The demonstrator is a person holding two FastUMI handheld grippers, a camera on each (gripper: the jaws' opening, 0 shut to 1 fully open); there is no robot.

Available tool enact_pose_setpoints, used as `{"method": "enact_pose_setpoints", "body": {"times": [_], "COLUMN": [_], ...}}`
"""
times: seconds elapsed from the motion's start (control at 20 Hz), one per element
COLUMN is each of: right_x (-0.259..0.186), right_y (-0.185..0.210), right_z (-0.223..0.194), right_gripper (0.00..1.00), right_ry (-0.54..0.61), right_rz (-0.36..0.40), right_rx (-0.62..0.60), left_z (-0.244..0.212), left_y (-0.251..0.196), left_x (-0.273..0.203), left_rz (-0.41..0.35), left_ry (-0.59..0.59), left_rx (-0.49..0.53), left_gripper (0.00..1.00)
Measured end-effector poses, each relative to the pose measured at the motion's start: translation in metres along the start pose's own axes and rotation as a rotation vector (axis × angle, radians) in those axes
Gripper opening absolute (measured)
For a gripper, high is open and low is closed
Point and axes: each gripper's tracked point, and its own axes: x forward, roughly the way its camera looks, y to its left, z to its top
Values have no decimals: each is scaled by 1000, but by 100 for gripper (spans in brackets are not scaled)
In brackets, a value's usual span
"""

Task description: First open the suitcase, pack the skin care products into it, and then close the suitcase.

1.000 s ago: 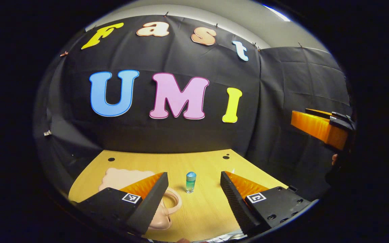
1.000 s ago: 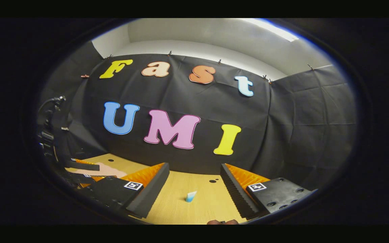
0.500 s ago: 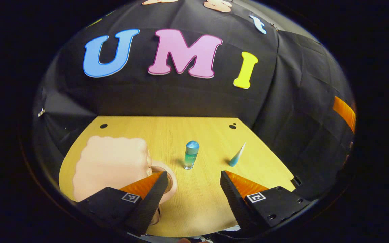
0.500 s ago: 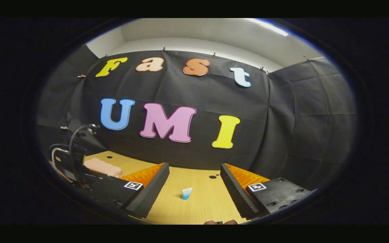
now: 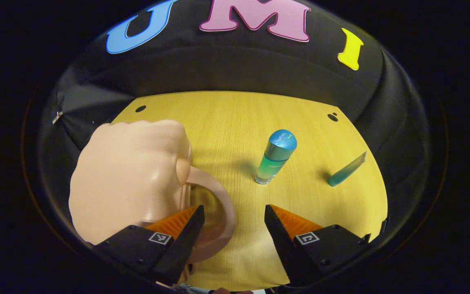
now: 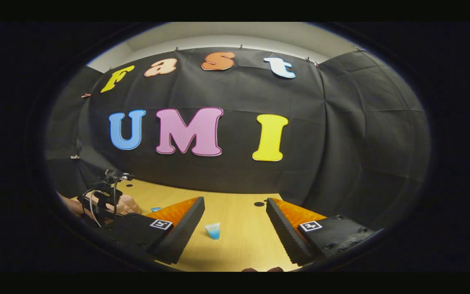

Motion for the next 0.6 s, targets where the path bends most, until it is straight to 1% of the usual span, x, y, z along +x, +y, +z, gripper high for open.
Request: {"method": "enact_pose_setpoints", "body": {"times": [0.15, 0.25, 0.3, 0.35, 0.4, 0.45, 0.5, 0.6], "right_x": [18, 29, 33, 37, 40, 43, 48, 54], "right_y": [-5, -5, -4, -3, -2, -2, -3, -8], "right_z": [-8, -13, -17, -20, -22, -23, -26, -30], "right_gripper": [96, 96, 96, 96, 99, 97, 96, 96], "right_ry": [18, 27, 39, 51, 55, 59, 65, 73], "right_rz": [17, 32, 41, 50, 60, 65, 72, 75], "right_rx": [17, 25, 28, 33, 36, 37, 39, 51], "left_z": [-9, -23, -31, -37, -38, -36, -32, -22], "left_y": [-4, -6, -6, 2, 9, 6, 5, -1], "left_x": [14, 22, 26, 27, 31, 29, 25, 16], "left_rz": [8, 0, -6, 20, 29, 6, -17, -6], "left_ry": [88, 165, 203, 227, 241, 239, 234, 229], "left_rx": [8, -18, -34, -32, -14, -1, 48, 100], "left_gripper": [95, 90, 79, 71, 51, 34, 20, 14]}}
